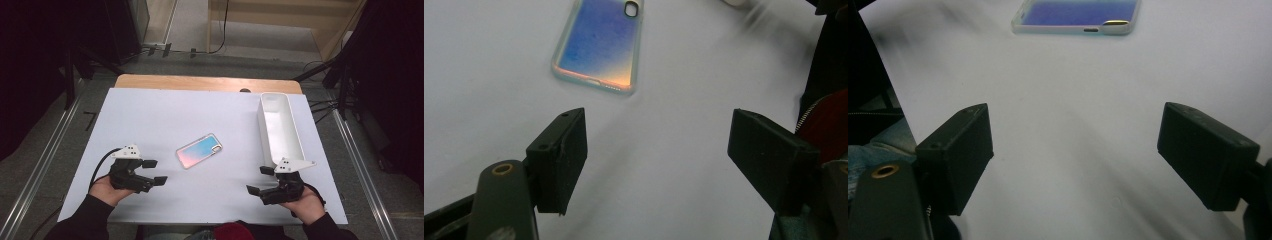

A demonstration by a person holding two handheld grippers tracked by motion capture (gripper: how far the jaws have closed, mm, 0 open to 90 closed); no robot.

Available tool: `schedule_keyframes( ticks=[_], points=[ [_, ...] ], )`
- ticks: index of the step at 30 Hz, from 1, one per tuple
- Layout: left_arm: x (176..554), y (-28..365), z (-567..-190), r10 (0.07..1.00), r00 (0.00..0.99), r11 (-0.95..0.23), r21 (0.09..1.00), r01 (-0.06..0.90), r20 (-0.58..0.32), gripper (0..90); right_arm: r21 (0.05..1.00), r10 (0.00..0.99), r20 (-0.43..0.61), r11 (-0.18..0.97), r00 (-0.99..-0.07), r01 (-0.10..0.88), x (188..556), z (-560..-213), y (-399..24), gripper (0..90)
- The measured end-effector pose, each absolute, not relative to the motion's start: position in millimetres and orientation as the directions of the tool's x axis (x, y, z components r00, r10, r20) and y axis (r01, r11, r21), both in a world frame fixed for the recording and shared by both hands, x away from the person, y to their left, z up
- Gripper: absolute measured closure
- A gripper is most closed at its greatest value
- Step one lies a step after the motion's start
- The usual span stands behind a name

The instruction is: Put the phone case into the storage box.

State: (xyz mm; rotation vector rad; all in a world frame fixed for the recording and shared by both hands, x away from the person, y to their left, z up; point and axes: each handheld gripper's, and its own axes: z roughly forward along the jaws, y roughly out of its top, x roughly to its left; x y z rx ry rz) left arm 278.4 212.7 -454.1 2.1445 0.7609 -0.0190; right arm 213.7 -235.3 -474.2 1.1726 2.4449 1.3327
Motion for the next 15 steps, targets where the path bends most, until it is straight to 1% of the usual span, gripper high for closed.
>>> schedule_keyframes(
  ticks=[8, 15],
  points=[
    [282, 213, -452, 0.537, 0.801, -0.431, 0.73, 0.53, -0.264, 23.7, 0.757, 0.68, 0.243, 0.313, -0.692, 0.574, 214, -474, -235, 13.2],
    [296, 202, -454, 0.545, 0.799, -0.438, 0.727, 0.53, -0.254, 23.9, 0.752, 0.678, 0.243, 0.32, -0.693, 0.577, 214, -475, -234, 13.2]
  ],
)
